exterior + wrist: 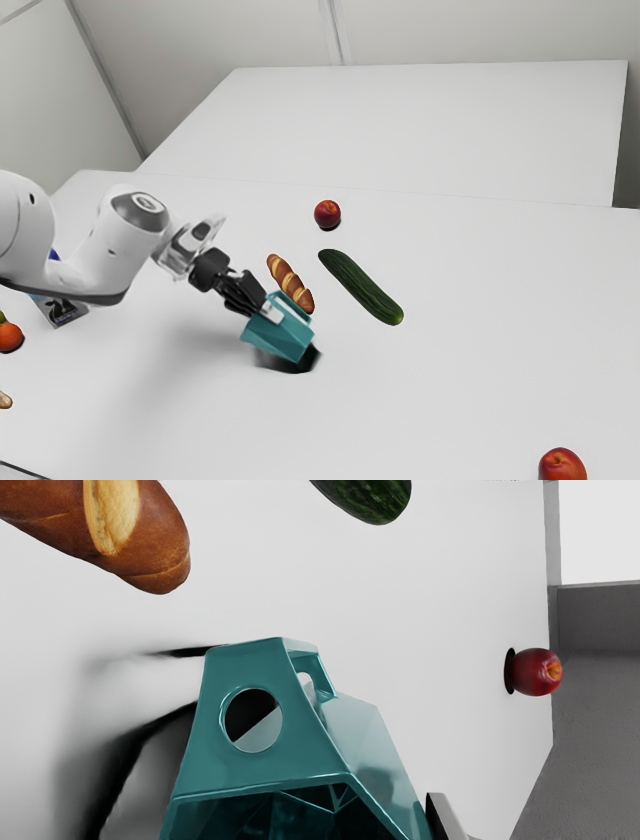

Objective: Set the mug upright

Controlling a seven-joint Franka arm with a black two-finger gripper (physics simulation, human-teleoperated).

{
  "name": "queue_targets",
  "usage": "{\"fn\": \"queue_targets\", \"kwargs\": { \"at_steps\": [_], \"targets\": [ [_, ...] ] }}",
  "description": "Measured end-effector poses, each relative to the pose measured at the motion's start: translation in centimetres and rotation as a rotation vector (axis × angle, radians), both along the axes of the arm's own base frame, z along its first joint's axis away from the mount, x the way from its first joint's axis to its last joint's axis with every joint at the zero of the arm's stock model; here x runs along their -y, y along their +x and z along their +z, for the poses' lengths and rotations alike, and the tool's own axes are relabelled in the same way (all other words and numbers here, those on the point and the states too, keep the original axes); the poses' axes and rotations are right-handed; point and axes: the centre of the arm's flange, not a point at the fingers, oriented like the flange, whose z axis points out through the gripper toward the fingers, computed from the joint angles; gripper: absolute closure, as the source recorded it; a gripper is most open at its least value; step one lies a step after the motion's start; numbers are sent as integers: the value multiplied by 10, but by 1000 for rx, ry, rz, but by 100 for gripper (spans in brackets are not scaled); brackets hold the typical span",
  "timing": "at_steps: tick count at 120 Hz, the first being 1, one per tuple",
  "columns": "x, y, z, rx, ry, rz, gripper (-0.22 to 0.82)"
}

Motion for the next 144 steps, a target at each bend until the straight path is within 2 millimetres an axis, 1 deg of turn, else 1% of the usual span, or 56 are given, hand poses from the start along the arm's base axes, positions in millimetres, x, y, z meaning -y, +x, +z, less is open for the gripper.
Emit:
{"fn": "queue_targets", "kwargs": {
  "at_steps": [16, 28, 39, 46, 71, 85, 100, 110, 124, 136, 144],
  "targets": [
    [3, 2, 39, 87, 53, -55, 77],
    [2, 12, 66, 141, 160, -135, 77],
    [-2, 24, 90, 179, 297, -215, 77],
    [-6, 29, 98, 191, 386, -254, 78],
    [-22, 41, 115, 244, 664, -328, 78],
    [-28, 49, 117, 280, 765, -331, 78],
    [-30, 57, 115, 311, 820, -303, 78],
    [-30, 58, 102, 301, 834, -289, 78],
    [-28, 58, 79, 270, 845, -284, 78],
    [-19, 56, 60, 244, 849, -289, 78],
    [-12, 56, 53, 236, 853, -294, 78]
  ]
}}
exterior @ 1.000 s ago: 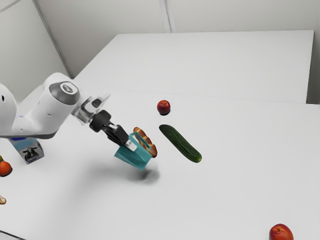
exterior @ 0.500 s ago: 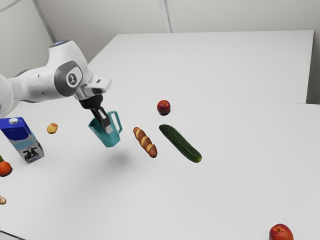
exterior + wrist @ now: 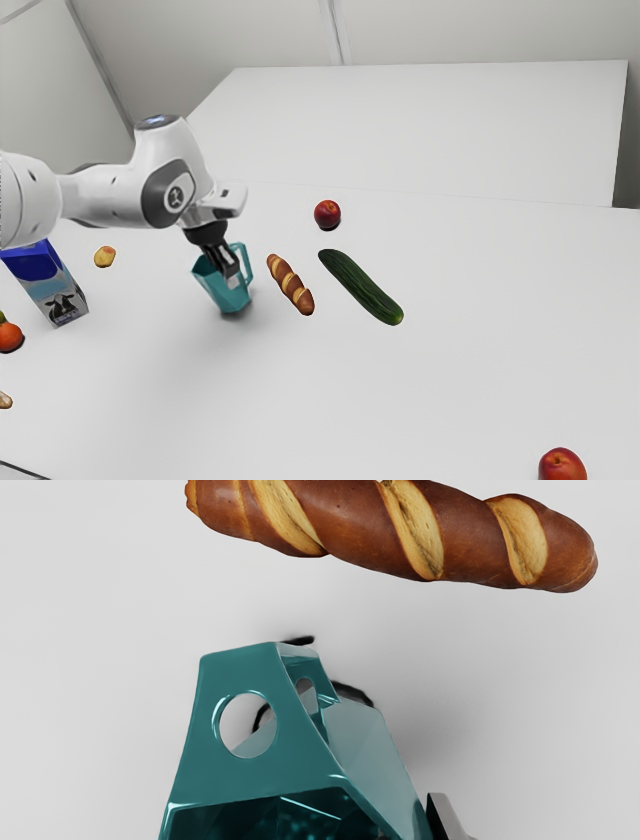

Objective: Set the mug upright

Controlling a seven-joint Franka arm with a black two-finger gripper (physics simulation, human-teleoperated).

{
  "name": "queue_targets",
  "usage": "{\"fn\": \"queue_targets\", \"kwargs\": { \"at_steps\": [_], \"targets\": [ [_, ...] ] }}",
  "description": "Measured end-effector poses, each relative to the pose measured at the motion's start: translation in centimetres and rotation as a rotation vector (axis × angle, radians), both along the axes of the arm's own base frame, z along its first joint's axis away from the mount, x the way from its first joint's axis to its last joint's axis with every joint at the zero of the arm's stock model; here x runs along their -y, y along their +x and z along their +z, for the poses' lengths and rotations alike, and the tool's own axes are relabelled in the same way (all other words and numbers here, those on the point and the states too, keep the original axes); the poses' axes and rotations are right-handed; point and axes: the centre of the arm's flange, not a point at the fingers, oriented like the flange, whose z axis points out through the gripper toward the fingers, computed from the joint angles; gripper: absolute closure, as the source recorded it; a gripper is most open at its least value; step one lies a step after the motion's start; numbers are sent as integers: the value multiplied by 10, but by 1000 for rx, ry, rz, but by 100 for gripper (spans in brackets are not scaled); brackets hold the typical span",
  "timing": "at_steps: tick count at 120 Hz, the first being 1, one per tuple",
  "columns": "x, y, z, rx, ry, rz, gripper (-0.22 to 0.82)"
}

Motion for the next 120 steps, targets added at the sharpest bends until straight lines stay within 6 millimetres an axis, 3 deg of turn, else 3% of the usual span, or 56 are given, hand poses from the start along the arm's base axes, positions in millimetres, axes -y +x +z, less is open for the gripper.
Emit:
{"fn": "queue_targets", "kwargs": {
  "at_steps": [29, 72, 84, 120],
  "targets": [
    [0, 0, -9, -6, 15, 38, 74],
    [3, 0, -4, -5, 19, 65, 23],
    [3, 1, 22, 20, 17, 75, 14],
    [-4, 38, 138, 101, -24, 131, 3]
  ]
}}
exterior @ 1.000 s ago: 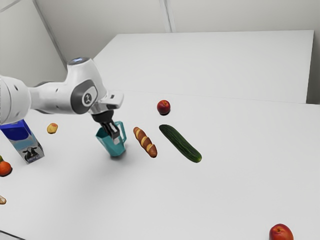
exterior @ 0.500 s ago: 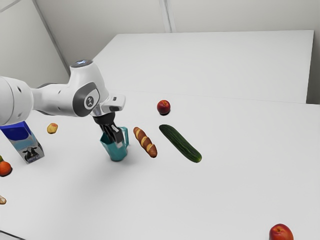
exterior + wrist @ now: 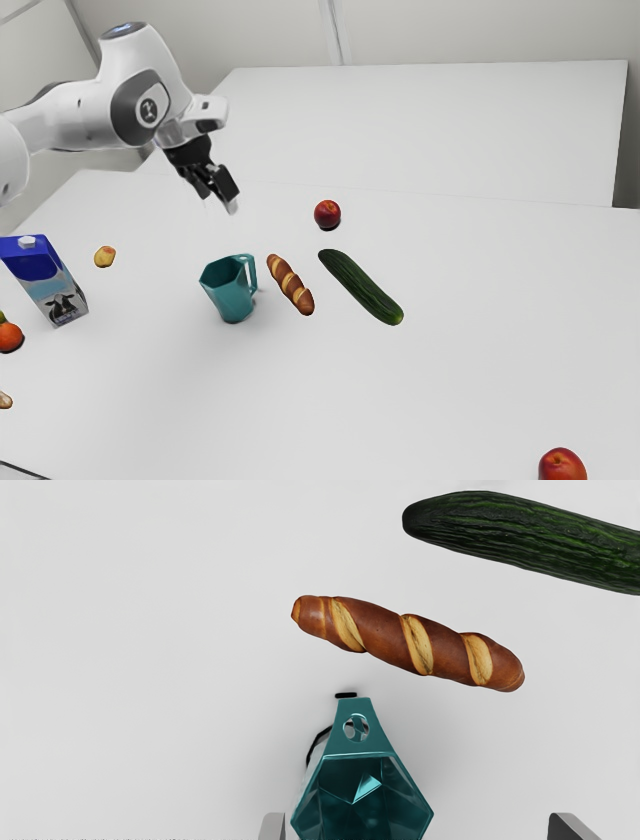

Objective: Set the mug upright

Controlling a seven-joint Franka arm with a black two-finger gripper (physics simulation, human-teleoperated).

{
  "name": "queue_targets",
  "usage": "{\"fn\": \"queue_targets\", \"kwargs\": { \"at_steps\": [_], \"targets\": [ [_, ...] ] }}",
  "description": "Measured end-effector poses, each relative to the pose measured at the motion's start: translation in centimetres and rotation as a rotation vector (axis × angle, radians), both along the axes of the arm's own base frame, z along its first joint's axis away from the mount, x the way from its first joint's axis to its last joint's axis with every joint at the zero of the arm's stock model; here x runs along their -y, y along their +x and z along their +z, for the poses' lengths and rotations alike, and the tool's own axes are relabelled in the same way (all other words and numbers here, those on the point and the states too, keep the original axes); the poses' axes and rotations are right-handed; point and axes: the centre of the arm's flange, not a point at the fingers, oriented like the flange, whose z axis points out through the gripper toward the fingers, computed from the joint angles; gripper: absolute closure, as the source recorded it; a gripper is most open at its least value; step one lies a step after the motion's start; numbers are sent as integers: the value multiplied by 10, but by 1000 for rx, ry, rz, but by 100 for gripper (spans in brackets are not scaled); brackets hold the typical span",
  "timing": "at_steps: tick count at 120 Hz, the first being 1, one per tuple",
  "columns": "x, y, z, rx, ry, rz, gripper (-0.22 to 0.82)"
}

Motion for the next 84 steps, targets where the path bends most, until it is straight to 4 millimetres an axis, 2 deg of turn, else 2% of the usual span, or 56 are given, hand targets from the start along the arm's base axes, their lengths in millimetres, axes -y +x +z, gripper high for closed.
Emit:
{"fn": "queue_targets", "kwargs": {
  "at_steps": [19, 31, 46, 65, 84],
  "targets": [
    [-11, 6, 68, 44, 2, 42, 2],
    [-16, 7, 94, 41, 1, 66, 1],
    [-13, 2, 101, 5, 2, 81, 1],
    [-6, -2, 99, -34, 3, 88, 0],
    [-8, -4, 98, -53, 1, 108, 0]
  ]
}}
